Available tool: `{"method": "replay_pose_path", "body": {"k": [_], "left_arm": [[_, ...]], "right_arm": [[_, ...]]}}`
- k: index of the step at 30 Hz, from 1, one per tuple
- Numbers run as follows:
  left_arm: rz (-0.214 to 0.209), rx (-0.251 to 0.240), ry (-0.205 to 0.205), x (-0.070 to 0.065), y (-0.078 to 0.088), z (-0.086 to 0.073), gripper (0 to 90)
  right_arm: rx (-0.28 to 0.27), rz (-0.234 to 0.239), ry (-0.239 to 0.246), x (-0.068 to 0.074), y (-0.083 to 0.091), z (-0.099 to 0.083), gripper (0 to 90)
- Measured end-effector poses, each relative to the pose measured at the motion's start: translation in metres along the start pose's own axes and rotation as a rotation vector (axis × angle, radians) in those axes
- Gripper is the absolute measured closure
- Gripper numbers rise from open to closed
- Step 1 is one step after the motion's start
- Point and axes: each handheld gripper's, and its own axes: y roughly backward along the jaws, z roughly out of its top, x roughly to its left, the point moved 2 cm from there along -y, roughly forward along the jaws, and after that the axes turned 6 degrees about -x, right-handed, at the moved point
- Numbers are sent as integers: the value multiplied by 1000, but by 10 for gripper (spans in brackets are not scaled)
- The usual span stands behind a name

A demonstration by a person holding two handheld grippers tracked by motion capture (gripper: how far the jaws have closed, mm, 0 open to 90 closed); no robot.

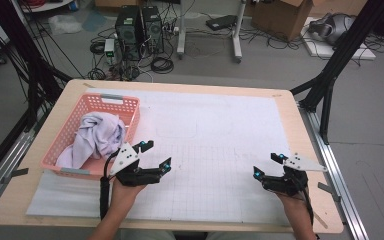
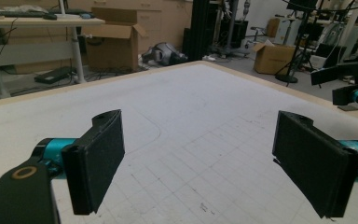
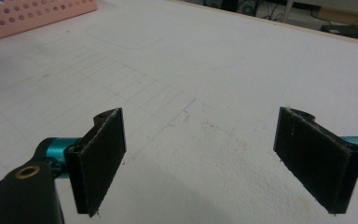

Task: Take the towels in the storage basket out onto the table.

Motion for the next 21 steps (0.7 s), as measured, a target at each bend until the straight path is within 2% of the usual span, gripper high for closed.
{"method": "replay_pose_path", "body": {"k": [6,13,21], "left_arm": [[-2,1,2,0,1,4,173],[7,-26,4,4,8,20,173],[31,-35,15,16,14,36,171]], "right_arm": [[0,-1,4,-1,0,0,154],[-1,-2,4,-1,0,0,154],[2,-4,9,-1,1,0,154]]}}
